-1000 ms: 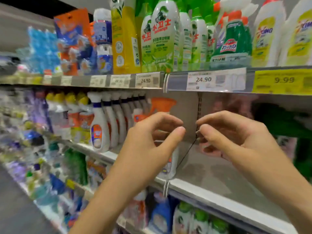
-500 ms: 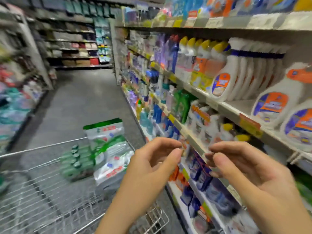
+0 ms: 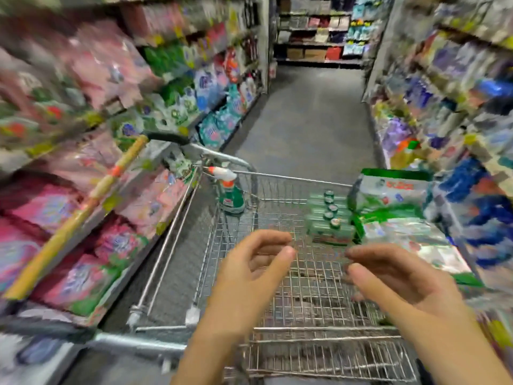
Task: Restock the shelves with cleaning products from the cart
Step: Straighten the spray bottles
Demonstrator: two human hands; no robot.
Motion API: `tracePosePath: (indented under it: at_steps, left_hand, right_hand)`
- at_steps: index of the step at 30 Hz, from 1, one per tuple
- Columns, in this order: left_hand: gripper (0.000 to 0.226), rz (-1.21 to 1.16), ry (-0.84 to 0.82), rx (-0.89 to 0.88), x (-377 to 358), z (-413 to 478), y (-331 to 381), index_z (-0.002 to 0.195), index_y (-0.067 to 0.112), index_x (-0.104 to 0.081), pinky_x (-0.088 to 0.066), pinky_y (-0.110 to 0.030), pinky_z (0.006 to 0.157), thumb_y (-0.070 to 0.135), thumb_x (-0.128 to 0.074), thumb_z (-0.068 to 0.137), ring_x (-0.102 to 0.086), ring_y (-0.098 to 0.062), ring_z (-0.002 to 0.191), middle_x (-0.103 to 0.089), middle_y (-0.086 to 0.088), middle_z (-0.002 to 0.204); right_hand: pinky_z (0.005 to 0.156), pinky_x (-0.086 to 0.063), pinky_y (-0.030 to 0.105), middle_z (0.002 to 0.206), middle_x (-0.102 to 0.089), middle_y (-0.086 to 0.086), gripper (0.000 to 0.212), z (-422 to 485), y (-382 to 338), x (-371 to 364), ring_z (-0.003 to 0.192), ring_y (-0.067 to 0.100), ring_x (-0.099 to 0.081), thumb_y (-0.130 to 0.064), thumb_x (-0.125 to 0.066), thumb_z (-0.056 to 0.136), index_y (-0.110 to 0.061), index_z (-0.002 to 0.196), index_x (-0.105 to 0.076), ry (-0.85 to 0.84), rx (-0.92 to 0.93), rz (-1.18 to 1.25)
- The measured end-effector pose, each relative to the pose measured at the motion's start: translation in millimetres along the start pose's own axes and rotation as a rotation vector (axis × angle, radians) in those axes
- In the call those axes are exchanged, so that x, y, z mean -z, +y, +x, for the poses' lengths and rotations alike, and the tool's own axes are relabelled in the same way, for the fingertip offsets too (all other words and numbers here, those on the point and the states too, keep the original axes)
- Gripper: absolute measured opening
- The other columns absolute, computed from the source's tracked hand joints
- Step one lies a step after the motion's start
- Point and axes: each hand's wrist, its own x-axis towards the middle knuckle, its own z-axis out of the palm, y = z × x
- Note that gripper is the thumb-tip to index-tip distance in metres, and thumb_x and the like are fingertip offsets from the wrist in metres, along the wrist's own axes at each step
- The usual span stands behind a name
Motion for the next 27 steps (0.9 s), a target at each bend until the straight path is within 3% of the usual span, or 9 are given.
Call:
tracePosePath:
  at_steps: [3, 6, 10, 15, 17, 20, 21, 23, 27]
  left_hand:
    - [0.015, 0.015, 0.08, 0.036, 16, 18, -16, 0.099, 0.023, -0.065, -0.047, -0.007, 0.071, 0.013, -0.065, 0.087, -0.064, 0.006, 0.084, -0.069, 0.01, 0.093]
    - [0.022, 0.054, 0.132, 0.064, 26, 40, -29, 0.108, 0.026, -0.06, -0.048, -0.008, 0.076, 0.018, -0.065, 0.088, -0.062, 0.008, 0.09, -0.065, 0.014, 0.102]
    - [0.029, 0.093, 0.245, 0.103, 41, 79, -52, 0.111, 0.033, -0.057, -0.05, -0.011, 0.082, 0.02, -0.066, 0.087, -0.06, 0.008, 0.097, -0.062, 0.017, 0.11]
    - [0.058, 0.245, 0.303, 0.234, 58, 157, -98, 0.13, 0.037, -0.038, -0.048, -0.036, 0.098, 0.027, -0.071, 0.083, -0.052, -0.009, 0.115, -0.045, 0.012, 0.135]
    - [0.067, 0.312, 0.275, 0.292, 68, 203, -126, 0.136, 0.032, -0.033, -0.045, -0.04, 0.103, 0.022, -0.072, 0.083, -0.049, -0.015, 0.12, -0.04, 0.008, 0.14]
    - [0.073, 0.497, 0.234, 0.327, 82, 272, -177, 0.142, 0.015, -0.032, -0.029, -0.027, 0.112, 0.016, -0.074, 0.082, -0.04, -0.013, 0.126, -0.039, -0.002, 0.141]
    - [0.074, 0.538, 0.23, 0.331, 87, 292, -192, 0.142, 0.012, -0.032, -0.024, -0.016, 0.106, 0.015, -0.075, 0.081, -0.038, -0.012, 0.124, -0.039, -0.005, 0.14]
    - [0.075, 0.596, 0.234, 0.334, 94, 323, -220, 0.14, 0.009, -0.033, -0.024, -0.013, 0.096, 0.014, -0.076, 0.079, -0.037, -0.017, 0.126, -0.04, -0.009, 0.138]
    - [0.065, 0.549, 0.247, 0.289, 102, 355, -258, 0.131, 0.002, -0.042, -0.039, -0.04, 0.104, 0.012, -0.077, 0.077, -0.049, -0.029, 0.12, -0.05, -0.017, 0.127]
  right_hand:
    - [0.069, -0.059, 0.024, 0.089, -0.073, 0.002, 0.059, 26, 15, -18, 0.082, 0.013, -0.07, -0.07, -0.079, 0.05, -0.03, 0.093, -0.074, -0.075, -0.025, -0.069]
    - [0.07, -0.058, 0.024, 0.093, -0.073, -0.001, 0.04, 63, 30, -34, 0.088, 0.016, -0.07, -0.052, -0.074, 0.062, -0.035, 0.098, -0.071, -0.133, -0.057, -0.078]
    - [0.072, -0.057, 0.024, 0.105, -0.069, -0.013, 0.044, 123, 64, -60, 0.093, 0.007, -0.067, -0.052, -0.073, 0.062, -0.043, 0.104, -0.064, -0.282, -0.116, -0.088]
    - [0.07, -0.053, 0.015, 0.121, -0.052, -0.026, 0.083, 200, 116, -83, 0.104, -0.002, -0.058, -0.058, -0.071, 0.055, -0.041, 0.131, -0.042, -0.369, -0.218, -0.172]
    - [0.074, -0.05, 0.014, 0.127, -0.047, -0.025, 0.078, 236, 144, -92, 0.111, 0.0, -0.053, -0.05, -0.069, 0.066, -0.037, 0.136, -0.036, -0.399, -0.25, -0.194]
    - [0.092, -0.048, 0.022, 0.134, -0.049, -0.01, 0.052, 286, 193, -110, 0.118, 0.008, -0.051, -0.016, -0.062, 0.091, -0.027, 0.136, -0.04, -0.413, -0.263, -0.22]
    - [0.1, -0.046, 0.028, 0.136, -0.048, -0.007, 0.05, 301, 208, -118, 0.119, 0.008, -0.049, -0.01, -0.059, 0.093, -0.023, 0.137, -0.04, -0.42, -0.256, -0.245]
    - [0.106, -0.041, 0.032, 0.136, -0.047, -0.008, 0.05, 327, 238, -136, 0.12, 0.005, -0.045, -0.006, -0.058, 0.093, -0.02, 0.137, -0.039, -0.463, -0.236, -0.304]
    - [0.106, -0.036, 0.029, 0.135, -0.045, -0.006, 0.057, 358, 288, -173, 0.123, 0.008, -0.041, -0.004, -0.065, 0.087, -0.016, 0.136, -0.038, -0.543, -0.217, -0.372]
